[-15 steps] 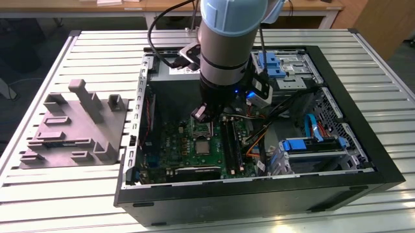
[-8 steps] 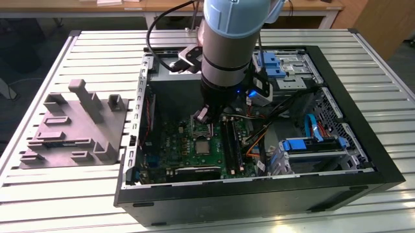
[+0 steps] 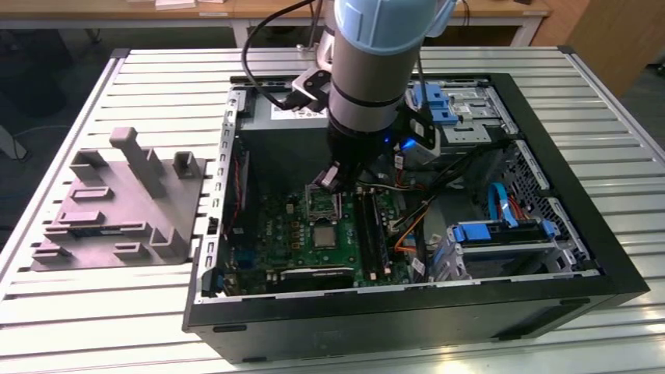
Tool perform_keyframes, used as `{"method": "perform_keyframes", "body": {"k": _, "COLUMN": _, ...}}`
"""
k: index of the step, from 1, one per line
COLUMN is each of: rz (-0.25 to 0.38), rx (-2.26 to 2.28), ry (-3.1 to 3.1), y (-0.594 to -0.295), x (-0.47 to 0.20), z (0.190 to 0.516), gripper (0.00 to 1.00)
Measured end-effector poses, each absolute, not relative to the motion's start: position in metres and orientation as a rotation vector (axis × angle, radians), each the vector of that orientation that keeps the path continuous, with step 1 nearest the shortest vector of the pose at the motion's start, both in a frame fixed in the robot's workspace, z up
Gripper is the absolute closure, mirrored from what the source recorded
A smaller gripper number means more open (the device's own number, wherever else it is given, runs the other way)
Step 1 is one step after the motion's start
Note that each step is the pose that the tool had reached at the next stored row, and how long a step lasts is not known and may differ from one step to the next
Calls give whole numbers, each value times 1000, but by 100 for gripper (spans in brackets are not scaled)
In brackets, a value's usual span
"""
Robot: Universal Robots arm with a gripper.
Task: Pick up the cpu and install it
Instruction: 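Close the cpu cover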
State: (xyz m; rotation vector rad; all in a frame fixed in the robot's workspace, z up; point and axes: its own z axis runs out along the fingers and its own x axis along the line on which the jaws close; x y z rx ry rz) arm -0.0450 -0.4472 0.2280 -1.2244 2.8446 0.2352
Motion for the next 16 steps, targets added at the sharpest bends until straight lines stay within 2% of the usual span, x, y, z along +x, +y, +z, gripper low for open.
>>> {"method": "perform_keyframes", "body": {"k": 12, "rz": 239, "rx": -1229, "ry": 2842, "y": -443, "x": -44, "z": 228, "gripper": 89}}
{"method": "perform_keyframes", "body": {"k": 16, "rz": 304, "rx": -1224, "ry": 2817, "y": -443, "x": -44, "z": 226, "gripper": 89}}
